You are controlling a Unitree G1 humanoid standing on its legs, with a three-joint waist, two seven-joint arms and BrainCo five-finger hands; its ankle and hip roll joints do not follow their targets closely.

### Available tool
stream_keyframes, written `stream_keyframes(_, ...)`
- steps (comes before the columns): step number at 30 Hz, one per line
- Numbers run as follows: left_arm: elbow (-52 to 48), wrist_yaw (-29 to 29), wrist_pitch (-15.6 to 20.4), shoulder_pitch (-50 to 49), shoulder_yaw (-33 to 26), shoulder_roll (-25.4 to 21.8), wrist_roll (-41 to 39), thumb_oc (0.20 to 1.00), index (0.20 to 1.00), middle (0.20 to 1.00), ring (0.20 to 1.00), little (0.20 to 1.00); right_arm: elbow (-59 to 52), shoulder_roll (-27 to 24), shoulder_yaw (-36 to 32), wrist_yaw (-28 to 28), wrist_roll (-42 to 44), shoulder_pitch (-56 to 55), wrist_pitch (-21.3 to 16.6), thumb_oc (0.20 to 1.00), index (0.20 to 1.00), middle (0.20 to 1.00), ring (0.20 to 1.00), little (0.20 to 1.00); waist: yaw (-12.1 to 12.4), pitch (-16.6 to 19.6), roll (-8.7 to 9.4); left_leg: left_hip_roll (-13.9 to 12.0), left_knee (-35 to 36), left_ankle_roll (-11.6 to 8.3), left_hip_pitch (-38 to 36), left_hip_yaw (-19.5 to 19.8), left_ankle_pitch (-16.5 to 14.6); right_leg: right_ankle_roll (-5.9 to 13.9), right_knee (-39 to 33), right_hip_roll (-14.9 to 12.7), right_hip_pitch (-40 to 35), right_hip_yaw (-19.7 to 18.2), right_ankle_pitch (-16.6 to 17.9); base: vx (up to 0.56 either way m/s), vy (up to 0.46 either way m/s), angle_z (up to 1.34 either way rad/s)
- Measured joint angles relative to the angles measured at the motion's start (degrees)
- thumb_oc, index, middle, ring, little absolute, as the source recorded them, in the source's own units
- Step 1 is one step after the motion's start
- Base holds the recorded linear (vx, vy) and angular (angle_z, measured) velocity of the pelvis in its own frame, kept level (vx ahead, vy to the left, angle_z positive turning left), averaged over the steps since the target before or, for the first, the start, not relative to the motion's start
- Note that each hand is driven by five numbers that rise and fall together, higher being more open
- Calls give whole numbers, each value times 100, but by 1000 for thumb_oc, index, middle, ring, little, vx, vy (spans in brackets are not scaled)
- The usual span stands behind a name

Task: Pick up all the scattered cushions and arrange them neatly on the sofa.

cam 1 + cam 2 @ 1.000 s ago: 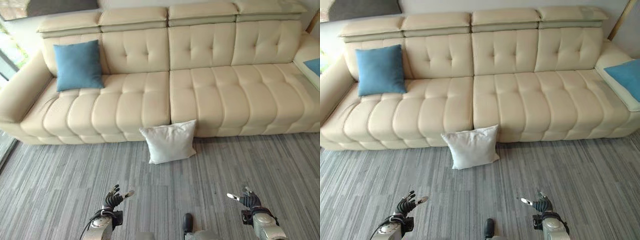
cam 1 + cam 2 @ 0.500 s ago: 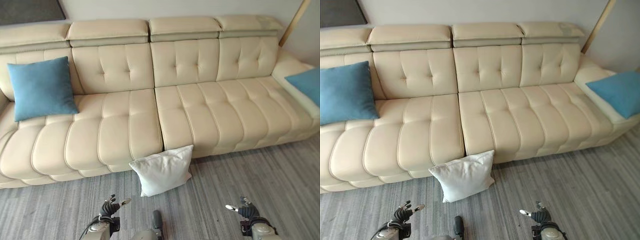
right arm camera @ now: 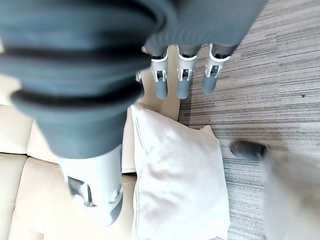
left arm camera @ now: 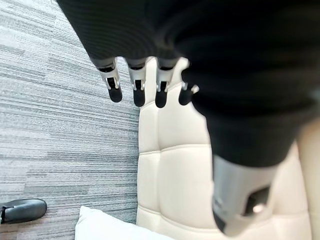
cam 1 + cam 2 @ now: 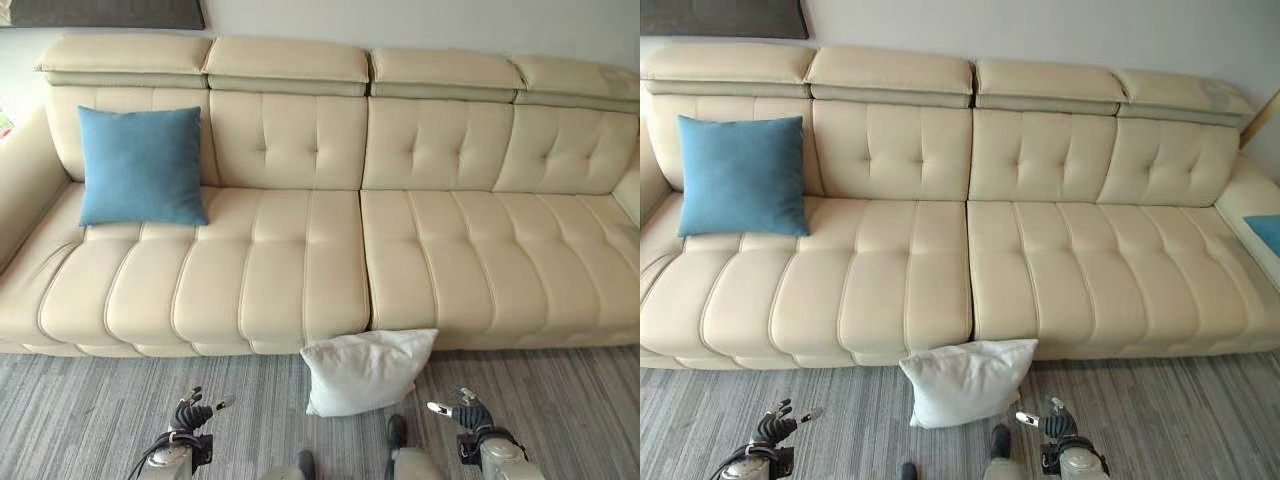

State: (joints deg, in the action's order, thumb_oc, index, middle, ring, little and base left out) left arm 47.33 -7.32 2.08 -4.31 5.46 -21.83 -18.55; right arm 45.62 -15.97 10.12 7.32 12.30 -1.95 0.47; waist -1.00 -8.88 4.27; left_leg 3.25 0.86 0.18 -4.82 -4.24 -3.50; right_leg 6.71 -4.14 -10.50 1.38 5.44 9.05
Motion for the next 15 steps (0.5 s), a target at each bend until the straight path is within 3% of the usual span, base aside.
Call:
stream_keyframes(1, 3, 20, -3, 36, 49, 167, 2, 1000, 1000, 1000, 1000, 1000, -10, -123, 7, 0, 0, 99, -5, 1000, 1000, 1000, 1000, 1000, -35, -42, -157, -112, 37, -67, -39, -10, 43, -86, -69, 120, -61, 25, 103, 85, -204, 21)
stream_keyframes(3, -26, 60, -2, 57, 115, 323, 5, 1000, 1000, 1000, 1000, 1000, -15, -260, 17, -2, -1, 115, -3, 1000, 1000, 1000, 1000, 1000, -60, -48, -299, -224, 28, -143, -137, -46, 91, -97, -69, 223, -185, 62, 100, 32, -88, 6)
stream_keyframes(5, -74, 79, 0, 60, 122, 370, 7, 1000, 1000, 1000, 1000, 1000, -123, -363, 12, 1, -1, 109, -17, 1000, 1000, 1000, 1000, 1000, -63, -56, -244, -280, -143, -147, -58, -133, 35, -241, -66, 218, -335, 66, 0, 55, -135, 4)
stream_keyframes(6, -106, 91, -2, 99, 117, 382, 9, 1000, 1000, 1000, 1000, 1000, -94, -481, -12, 5, -2, 156, -9, 1000, 1000, 1000, 1000, 1000, -97, -37, -433, -560, 372, -275, -187, -131, 242, -269, -69, 451, -327, 81, -127, 59, -155, 9)
stream_keyframes(12, 68, 109, -11, 80, 125, 378, 2, 1000, 1000, 1000, 1000, 1000, -65, -431, 6, -5, 0, 79, -21, 1000, 1000, 1000, 1000, 1000, -138, -73, -450, -659, 362, -358, -186, -104, 299, -254, -104, 540, -390, 98, -353, 3, -94, 3)
stream_keyframes(15, 381, 103, -20, 220, 133, 391, -13, 1000, 1000, 1000, 1000, 1000, 131, -422, 25, -1, 5, 96, -18, 1000, 1000, 1000, 1000, 1000, -122, -116, -463, -798, 1, -468, 213, -7, 302, -360, -104, 668, -183, 98, -420, -69, -67, 10)
